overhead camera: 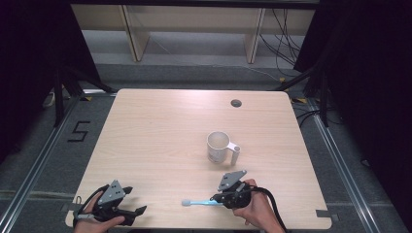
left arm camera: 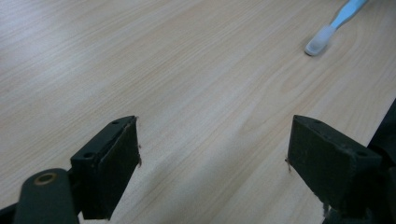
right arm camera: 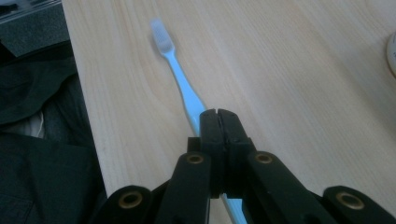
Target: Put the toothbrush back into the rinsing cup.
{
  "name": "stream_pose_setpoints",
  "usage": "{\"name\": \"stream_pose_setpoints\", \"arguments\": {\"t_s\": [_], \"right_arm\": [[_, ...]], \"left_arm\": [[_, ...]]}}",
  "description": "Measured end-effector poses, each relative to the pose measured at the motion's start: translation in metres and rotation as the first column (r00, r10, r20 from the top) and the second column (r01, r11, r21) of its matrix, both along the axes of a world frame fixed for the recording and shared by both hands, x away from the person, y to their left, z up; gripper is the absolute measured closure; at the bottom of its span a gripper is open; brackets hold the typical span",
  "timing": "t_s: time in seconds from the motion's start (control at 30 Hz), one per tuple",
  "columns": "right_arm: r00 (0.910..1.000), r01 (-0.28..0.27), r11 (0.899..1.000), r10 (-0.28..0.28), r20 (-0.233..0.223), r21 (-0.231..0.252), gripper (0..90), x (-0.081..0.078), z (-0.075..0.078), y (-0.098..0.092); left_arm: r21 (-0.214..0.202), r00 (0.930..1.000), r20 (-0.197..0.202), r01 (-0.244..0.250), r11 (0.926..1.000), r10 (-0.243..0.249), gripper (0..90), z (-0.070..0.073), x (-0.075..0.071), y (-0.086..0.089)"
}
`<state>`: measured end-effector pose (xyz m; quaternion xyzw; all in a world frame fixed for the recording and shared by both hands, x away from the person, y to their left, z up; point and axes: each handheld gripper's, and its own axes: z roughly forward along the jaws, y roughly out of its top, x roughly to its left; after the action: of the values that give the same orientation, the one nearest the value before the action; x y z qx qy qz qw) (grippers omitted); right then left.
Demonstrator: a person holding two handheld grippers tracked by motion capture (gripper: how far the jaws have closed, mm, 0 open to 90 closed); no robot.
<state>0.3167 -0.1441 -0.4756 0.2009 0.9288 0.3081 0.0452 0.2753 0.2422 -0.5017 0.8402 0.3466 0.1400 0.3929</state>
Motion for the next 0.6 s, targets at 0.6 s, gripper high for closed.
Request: {"name": "stream_pose_setpoints", "arguments": {"t_s": [0.6], "right_arm": [[0.9981,-0.054,0.994,0.056,0.025,-0.099,71.7,0.006,0.001,0.011]], "left_arm": [[0.0,1.0,-0.003,0.008,1.0,-0.008,16.1,-0.001,0.001,0.0]]}}
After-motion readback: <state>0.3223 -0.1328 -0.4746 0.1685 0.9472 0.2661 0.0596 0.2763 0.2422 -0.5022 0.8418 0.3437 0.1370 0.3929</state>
